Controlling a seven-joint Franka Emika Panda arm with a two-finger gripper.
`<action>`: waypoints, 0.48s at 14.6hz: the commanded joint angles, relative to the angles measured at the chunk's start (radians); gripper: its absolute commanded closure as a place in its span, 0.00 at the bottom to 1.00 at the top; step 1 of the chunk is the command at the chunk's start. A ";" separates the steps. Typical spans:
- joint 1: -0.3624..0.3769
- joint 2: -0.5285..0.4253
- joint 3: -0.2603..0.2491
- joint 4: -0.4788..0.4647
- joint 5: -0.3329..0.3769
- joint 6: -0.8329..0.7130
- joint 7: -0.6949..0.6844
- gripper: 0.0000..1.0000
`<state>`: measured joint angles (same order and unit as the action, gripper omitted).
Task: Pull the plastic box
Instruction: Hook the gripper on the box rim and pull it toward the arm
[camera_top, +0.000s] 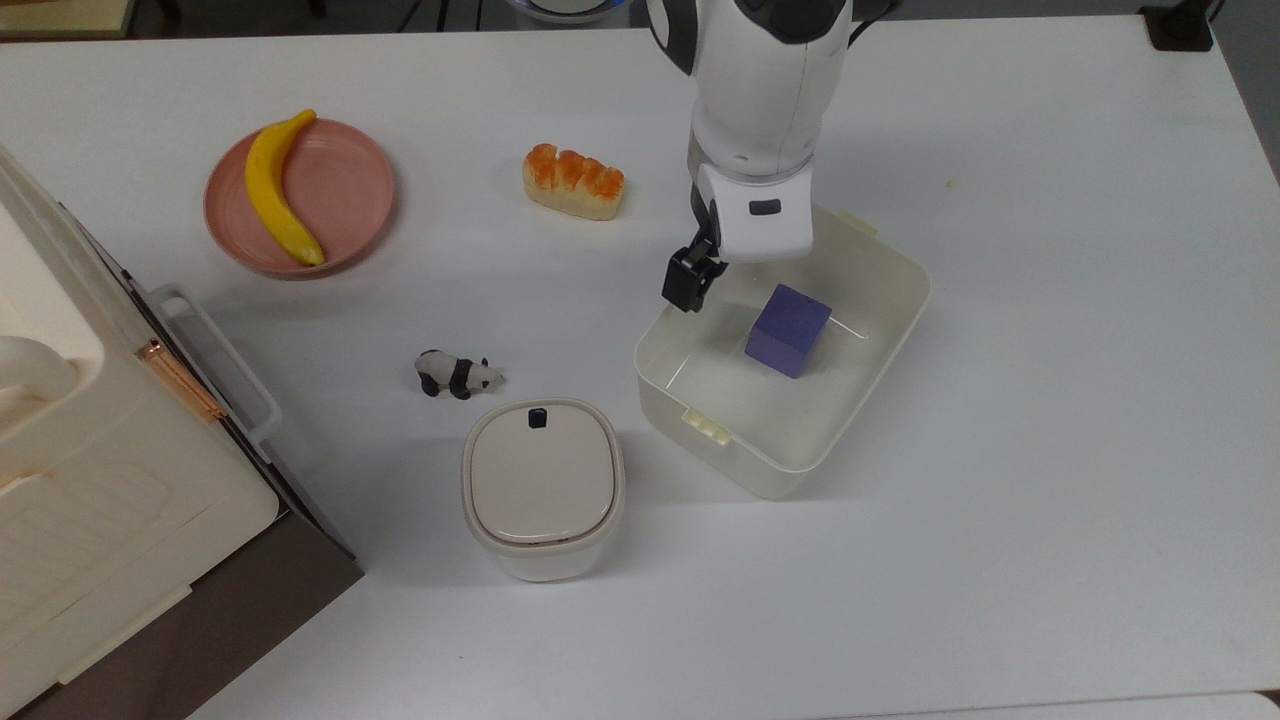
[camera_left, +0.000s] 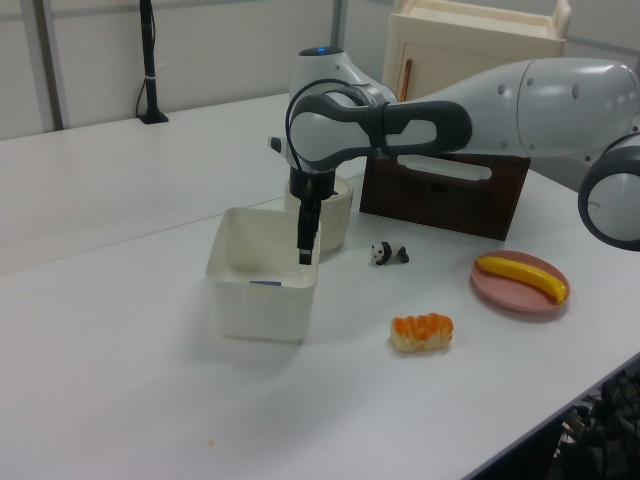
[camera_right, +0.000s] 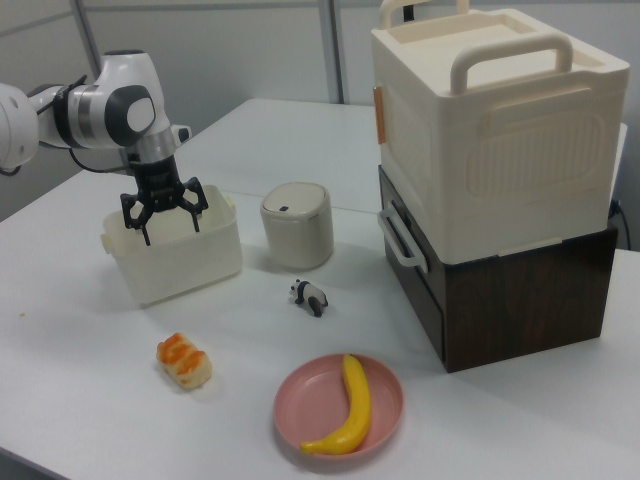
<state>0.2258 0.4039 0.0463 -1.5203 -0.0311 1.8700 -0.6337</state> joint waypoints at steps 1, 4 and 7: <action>0.006 -0.016 -0.014 -0.011 -0.081 -0.100 -0.104 0.00; -0.002 -0.028 -0.017 -0.014 -0.098 -0.143 -0.127 0.00; -0.005 -0.043 -0.039 -0.017 -0.134 -0.195 -0.213 0.00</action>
<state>0.2199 0.3995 0.0362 -1.5190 -0.1283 1.7349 -0.7526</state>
